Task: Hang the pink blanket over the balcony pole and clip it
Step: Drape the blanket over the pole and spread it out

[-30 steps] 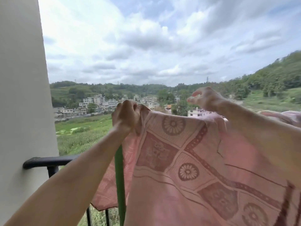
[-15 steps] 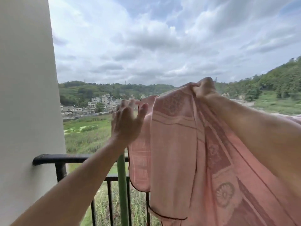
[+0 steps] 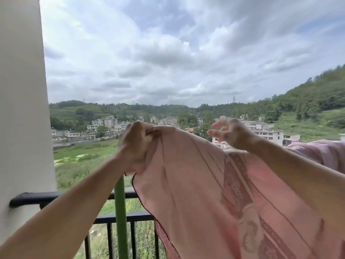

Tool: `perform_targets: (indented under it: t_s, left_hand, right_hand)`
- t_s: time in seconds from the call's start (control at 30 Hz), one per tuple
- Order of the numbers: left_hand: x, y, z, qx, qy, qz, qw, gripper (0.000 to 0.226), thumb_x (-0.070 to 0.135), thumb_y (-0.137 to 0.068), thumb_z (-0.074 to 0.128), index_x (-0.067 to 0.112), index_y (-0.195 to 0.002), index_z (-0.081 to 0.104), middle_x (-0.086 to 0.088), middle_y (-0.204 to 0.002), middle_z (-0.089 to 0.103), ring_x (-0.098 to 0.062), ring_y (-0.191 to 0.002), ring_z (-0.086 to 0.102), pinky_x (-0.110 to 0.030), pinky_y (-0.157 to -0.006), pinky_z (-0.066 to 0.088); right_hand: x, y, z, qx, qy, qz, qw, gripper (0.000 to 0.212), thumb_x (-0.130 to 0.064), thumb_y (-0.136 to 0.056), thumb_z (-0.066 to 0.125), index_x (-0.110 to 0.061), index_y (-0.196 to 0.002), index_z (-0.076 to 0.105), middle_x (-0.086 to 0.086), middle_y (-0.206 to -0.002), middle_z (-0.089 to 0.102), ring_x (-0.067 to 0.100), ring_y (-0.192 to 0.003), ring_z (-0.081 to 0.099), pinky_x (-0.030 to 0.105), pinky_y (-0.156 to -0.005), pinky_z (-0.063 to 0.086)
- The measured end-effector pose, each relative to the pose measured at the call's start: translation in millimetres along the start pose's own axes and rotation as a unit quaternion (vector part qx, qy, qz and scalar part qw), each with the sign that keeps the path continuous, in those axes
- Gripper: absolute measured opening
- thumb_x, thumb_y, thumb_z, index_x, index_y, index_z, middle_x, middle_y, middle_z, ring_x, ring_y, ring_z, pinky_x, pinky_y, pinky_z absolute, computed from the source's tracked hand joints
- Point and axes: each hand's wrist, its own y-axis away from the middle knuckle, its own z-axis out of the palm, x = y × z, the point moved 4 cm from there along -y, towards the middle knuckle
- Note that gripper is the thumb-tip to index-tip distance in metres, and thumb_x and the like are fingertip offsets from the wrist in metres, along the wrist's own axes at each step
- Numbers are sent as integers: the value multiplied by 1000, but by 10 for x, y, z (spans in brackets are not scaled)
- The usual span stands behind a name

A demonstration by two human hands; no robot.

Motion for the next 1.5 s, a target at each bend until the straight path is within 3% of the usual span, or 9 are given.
perform_targets:
  t_s: [0.13, 0.27, 0.47, 0.7, 0.9, 1.13, 1.3, 1.4, 1.5]
  left_hand:
    - [-298, -356, -74, 10, -132, -130, 983, 22, 44, -90, 56, 30, -91, 74, -8, -96, 71, -30, -92, 64, -30, -68, 41]
    - [-565, -410, 37, -109, -157, -232, 954, 26, 41, -75, 73, 17, -75, 63, -7, -80, 67, -25, -79, 61, -32, -72, 48]
    - [160, -217, 20, 5, -32, -79, 996, 35, 28, -85, 66, 15, -118, 61, -5, -122, 63, -19, -104, 58, -31, -89, 44]
    - [761, 597, 268, -56, -125, 82, 987, 50, 61, -84, 51, 23, -115, 61, 2, -111, 58, -17, -100, 51, -34, -86, 36]
    - [496, 303, 243, -56, -69, 49, 995, 22, 33, -89, 61, 21, -71, 65, 15, -55, 51, -6, -53, 49, -20, -50, 34]
    - [-52, -288, 236, -65, -238, -143, 958, 13, 18, -84, 61, 17, -96, 66, -7, -97, 65, -24, -88, 56, -34, -73, 41]
    - [906, 375, 529, -19, -90, 83, 992, 42, 49, -87, 57, 20, -117, 60, -3, -121, 60, -19, -108, 52, -38, -94, 36]
    - [1105, 765, 798, -59, -131, 162, 976, 59, 64, -79, 55, 22, -120, 58, 4, -110, 61, -17, -100, 55, -36, -89, 39]
    - [911, 669, 692, -16, -60, 190, 980, 31, 43, -80, 69, 23, -104, 71, 6, -89, 68, -17, -76, 65, -32, -66, 50]
  right_hand:
    - [-121, 512, -12, -18, 73, -86, 994, 65, -70, -73, 52, -26, -120, 59, -3, -111, 65, 13, -95, 65, 34, -78, 57]
    - [89, 691, -71, 2, 132, -109, 985, 60, -78, -72, 52, -33, -108, 68, -10, -100, 73, 8, -84, 69, 39, -72, 59]
    - [55, 364, -177, 100, 31, -101, 989, 38, -37, -82, 71, -17, -51, 60, -2, -46, 51, 5, -42, 41, 28, -40, 37]
    - [214, -273, -809, 287, 33, 115, 951, 44, -36, -84, 70, -19, -54, 43, 0, -55, 32, 15, -49, 29, 28, -45, 27]
    - [435, -110, -615, 80, 4, 147, 986, 28, -35, -76, 77, -7, -77, 71, 8, -81, 71, 25, -76, 66, 38, -78, 56]
    - [382, 425, -662, 20, 44, -1, 999, 59, -58, -76, 64, -15, -116, 61, 2, -108, 62, 19, -97, 61, 22, -66, 45]
    - [547, 761, -607, -40, 57, -43, 997, 49, -68, -70, 65, -30, -99, 73, -12, -99, 72, 4, -87, 67, 27, -75, 56]
    - [561, 743, -630, 11, 19, -65, 998, 31, -52, -71, 68, -22, -68, 75, -10, -60, 67, 1, -54, 57, 22, -51, 45]
    - [517, 646, -604, 32, 24, -73, 997, 48, -56, -71, 67, -9, -67, 73, 13, -63, 66, 13, -53, 53, 34, -48, 44]
